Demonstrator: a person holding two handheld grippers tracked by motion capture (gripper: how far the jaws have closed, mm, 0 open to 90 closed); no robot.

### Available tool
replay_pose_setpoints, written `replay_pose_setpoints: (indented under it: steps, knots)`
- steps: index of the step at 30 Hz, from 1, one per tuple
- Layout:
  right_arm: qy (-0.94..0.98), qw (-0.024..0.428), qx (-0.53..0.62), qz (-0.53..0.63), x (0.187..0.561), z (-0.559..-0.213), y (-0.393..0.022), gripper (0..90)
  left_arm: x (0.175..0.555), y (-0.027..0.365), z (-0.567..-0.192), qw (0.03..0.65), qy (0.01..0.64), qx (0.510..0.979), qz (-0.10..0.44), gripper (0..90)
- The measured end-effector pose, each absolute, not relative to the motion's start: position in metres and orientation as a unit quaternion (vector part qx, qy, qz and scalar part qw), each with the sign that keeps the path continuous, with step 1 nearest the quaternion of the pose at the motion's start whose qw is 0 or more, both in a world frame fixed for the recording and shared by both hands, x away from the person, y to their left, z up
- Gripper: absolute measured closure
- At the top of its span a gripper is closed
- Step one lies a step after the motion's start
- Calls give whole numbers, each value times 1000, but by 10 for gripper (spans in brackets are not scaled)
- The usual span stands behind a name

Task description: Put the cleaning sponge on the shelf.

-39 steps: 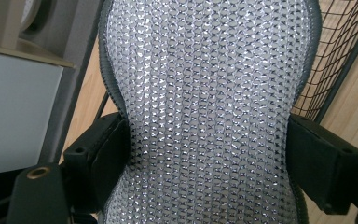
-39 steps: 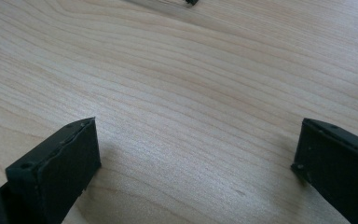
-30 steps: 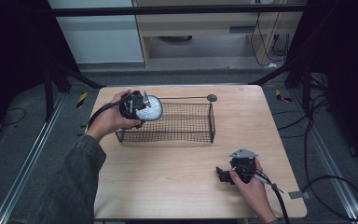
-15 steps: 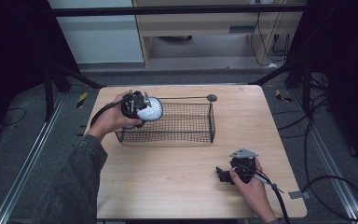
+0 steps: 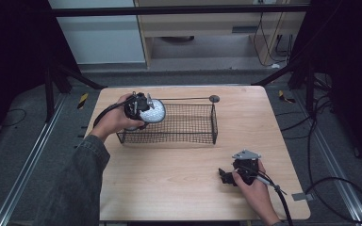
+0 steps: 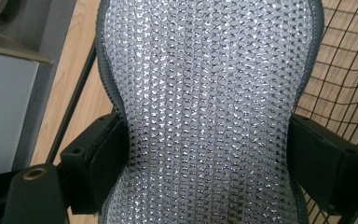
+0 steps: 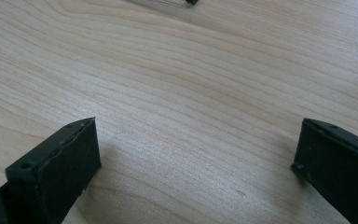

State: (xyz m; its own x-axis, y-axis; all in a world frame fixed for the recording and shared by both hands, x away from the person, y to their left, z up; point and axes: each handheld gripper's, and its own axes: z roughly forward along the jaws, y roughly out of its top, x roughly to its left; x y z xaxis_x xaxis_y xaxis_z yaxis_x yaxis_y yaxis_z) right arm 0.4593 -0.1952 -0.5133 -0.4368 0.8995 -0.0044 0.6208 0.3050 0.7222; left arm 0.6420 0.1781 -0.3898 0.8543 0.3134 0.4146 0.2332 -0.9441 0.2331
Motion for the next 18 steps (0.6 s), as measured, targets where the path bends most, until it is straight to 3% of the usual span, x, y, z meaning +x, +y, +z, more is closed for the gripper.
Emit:
replay_pose_setpoints:
  steps: [8, 18]
  knots:
    - [780, 211, 487, 331, 459, -513, -195, 4, 643, 177, -391, 93, 149, 960, 219, 141]
    - [780, 211, 487, 331, 459, -513, -195, 4, 645, 184, -392, 114, 177, 957, 201, 55]
